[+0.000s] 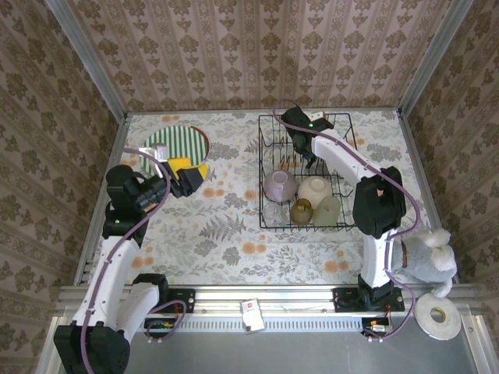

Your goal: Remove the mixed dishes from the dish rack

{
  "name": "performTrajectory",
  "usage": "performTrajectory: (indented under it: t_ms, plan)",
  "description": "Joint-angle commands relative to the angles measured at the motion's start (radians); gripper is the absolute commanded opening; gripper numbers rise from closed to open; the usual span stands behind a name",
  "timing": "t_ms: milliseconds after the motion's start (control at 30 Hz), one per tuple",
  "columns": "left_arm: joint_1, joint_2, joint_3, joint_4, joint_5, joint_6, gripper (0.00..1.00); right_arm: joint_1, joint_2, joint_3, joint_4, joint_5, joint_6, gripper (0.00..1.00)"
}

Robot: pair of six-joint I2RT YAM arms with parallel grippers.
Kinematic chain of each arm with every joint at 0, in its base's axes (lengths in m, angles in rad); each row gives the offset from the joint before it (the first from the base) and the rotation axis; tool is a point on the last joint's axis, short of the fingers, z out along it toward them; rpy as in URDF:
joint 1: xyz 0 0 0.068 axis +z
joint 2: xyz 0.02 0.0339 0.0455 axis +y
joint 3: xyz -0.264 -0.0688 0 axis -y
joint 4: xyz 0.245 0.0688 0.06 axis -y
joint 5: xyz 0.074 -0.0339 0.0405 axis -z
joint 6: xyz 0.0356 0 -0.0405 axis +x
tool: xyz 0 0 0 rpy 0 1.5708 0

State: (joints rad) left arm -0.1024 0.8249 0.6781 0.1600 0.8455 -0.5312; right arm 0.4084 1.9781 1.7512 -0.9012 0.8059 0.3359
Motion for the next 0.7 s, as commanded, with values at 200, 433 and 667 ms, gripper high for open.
performTrajectory:
  t_ms: [200,433,667]
  plan:
    - [0.009,0.004,-0.009,0.030,0.022,-0.017,1.00,-0.009,0.015,0.021,-0.033,0.042,-0.025,0.27]
    - [0.015,0.003,-0.009,0.031,0.023,-0.019,1.00,-0.009,0.002,0.016,-0.028,0.039,-0.027,0.16]
    - [0.017,0.005,-0.009,0.029,0.021,-0.018,1.00,-0.009,-0.008,0.011,-0.030,0.036,-0.020,0.06]
